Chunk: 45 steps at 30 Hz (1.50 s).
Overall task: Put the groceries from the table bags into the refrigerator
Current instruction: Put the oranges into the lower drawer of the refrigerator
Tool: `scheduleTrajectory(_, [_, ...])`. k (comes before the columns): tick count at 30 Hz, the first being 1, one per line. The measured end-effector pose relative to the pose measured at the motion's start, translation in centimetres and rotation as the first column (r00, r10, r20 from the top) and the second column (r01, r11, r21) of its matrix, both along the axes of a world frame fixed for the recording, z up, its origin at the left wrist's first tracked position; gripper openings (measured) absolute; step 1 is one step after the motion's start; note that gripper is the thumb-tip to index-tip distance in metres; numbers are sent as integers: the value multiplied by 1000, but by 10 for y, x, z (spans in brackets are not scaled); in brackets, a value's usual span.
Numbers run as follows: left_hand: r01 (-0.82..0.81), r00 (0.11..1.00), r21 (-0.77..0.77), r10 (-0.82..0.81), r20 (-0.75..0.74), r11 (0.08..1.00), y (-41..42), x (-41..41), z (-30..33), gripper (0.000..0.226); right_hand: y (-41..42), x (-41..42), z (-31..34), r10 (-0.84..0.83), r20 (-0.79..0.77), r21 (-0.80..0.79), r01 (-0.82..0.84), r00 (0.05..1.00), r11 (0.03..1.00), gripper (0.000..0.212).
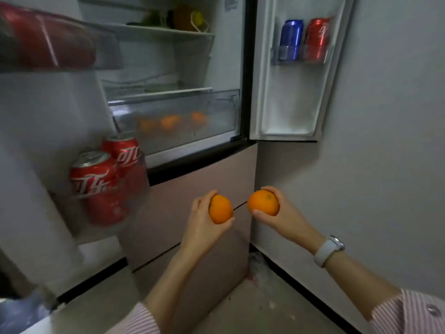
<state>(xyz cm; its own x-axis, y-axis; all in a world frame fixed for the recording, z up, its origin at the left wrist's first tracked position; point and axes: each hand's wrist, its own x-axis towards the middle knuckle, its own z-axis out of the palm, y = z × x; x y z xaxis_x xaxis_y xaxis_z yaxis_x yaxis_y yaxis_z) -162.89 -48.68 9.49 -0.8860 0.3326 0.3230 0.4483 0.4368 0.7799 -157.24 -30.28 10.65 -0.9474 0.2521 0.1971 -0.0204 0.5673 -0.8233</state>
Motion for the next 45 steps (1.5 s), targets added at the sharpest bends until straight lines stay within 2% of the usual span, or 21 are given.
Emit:
scheduleTrajectory(5, [-10, 999, 168, 18, -50, 986, 71, -101, 57, 71, 69, -87, 40, -56, -91, 26, 59, 994, 998, 59])
scheduleTrajectory(9, [-65, 976, 216, 107, -189, 974, 103, -184, 112, 68, 111, -177, 86, 50, -197, 77, -35, 979, 996, 54])
scheduleTrajectory(13, [-179, 911, 134, 216, -351, 975, 107, -259, 164, 68, 138, -273, 132, 176, -310, 144, -136, 935, 980, 55])
scheduleTrajectory(16, [-210, 913, 68, 221, -343, 975, 98, -306, 197, 69, 141, -342, 168, 271, -334, 202, -212, 903, 956, 55])
scheduleTrajectory(18, [-243, 919, -3, 229, -321, 970, 91, -333, 215, 67, 135, -388, 193, 330, -330, 294, -236, 885, 926, 59])
scheduleTrajectory(20, [-268, 930, -138, 219, -295, 953, 84, -356, 229, 63, 125, -428, 213, 391, -279, 414, -258, 877, 873, 62])
scheduleTrajectory(22, [-244, 955, -236, 191, -227, 941, 79, -378, 236, 62, 116, -465, 226, 467, -159, 491, -341, 870, 802, 66])
scheduleTrajectory(25, [-182, 982, -235, 164, -93, 955, 75, -411, 232, 57, 107, -505, 230, 531, 102, 526, -499, 841, 689, 65])
scheduleTrajectory(29, [-69, 996, -317, 83, 32, 946, 71, -457, 214, 56, 97, -552, 218, 476, 358, 624, -585, 804, 519, 61])
scheduleTrajectory(31, [-32, 995, -397, 69, 78, 917, 68, -477, 205, 64, 93, -573, 212, 413, 471, 636, -625, 779, 452, 61])
scheduleTrajectory(34, [6, 999, -529, 23, 49, 848, 65, -499, 187, 77, 86, -595, 205, 327, 603, 604, -684, 728, 409, 66])
scheduleTrajectory(37, [21, 1000, -644, -31, -4, 765, 65, -513, 163, 71, 77, -609, 198, 237, 677, 632, -716, 696, 297, 69])
scheduleTrajectory(41, [2, 995, -715, -73, -69, 699, 58, -521, 126, 71, 70, -621, 188, 172, 759, 594, -776, 628, 213, 61])
scheduleTrajectory(45, [-47, 987, -760, -90, -137, 649, 53, -519, 106, 72, 67, -630, 186, 147, 768, 601, -781, 623, 170, 58])
